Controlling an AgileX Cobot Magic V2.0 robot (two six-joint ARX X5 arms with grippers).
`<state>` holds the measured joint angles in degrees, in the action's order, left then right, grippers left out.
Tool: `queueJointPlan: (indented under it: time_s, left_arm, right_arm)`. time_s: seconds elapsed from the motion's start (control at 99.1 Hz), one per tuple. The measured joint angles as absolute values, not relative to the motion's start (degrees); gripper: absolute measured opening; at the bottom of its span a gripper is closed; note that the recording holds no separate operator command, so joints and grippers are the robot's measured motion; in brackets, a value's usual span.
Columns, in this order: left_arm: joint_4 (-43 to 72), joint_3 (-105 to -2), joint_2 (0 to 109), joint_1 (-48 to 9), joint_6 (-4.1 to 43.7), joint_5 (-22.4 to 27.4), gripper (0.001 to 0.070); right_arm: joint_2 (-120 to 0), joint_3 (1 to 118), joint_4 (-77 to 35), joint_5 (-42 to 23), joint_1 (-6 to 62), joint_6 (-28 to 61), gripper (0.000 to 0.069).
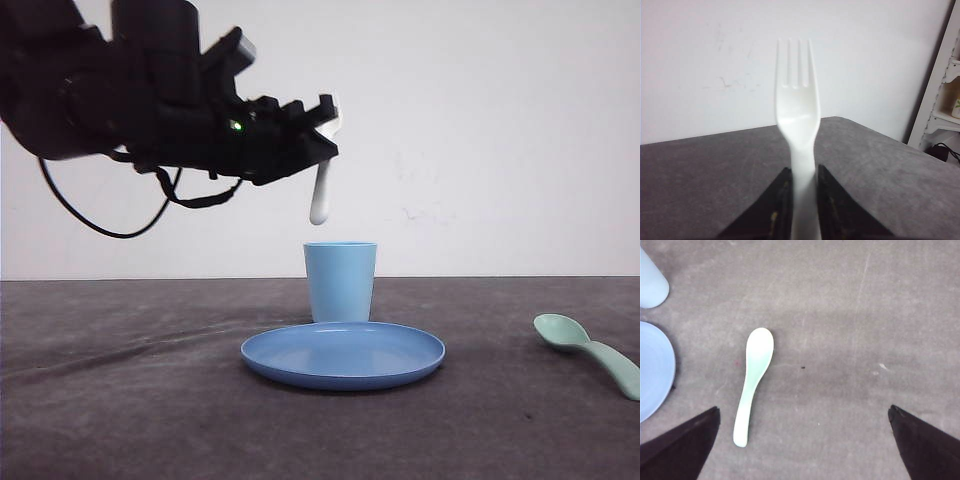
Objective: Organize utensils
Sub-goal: 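Lift the white fork with the left gripper over the blue cup, then lower the fork into the cup and open the left gripper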
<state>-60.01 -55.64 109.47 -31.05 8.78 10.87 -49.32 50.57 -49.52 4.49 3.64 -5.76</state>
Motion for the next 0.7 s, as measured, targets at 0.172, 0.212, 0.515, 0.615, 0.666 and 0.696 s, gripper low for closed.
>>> queueJointPlan:
  time_s: [0.172, 0.212, 0.515, 0.615, 0.666, 0.696]
  left_arm:
    - [-60.0, -58.7, 112.9, -31.4, 8.6, 10.9, 0.0046]
    - [-60.1, -59.2, 113.7, -31.6, 8.5, 10.9, 0.0046]
    - [-55.6, -60.8, 117.9, -32.2, 7.0, 10.9, 0.0046]
    - [-54.3, -60.8, 117.9, -32.2, 6.9, 10.9, 0.0046]
    - [-53.3, -60.8, 117.9, -32.2, 6.6, 10.9, 0.0046]
    - [-52.6, -60.8, 117.9, -32.2, 6.5, 10.9, 0.0046]
  right_arm:
    - [-49.3, 50.6, -50.0, 4.5, 3.6, -5.8, 0.068]
    - [-49.3, 50.6, -50.0, 4.5, 3.6, -5.8, 0.068]
    - [-49.3, 50.6, -50.5, 4.5, 3.6, -5.8, 0.068]
    - [-49.3, 50.6, -50.5, 4.5, 3.6, -5.8, 0.068]
    - [-49.3, 50.6, -50.5, 4.5, 3.6, -5.8, 0.068]
    - [-49.3, 50.6, -50.5, 4.5, 3.6, -5.8, 0.068]
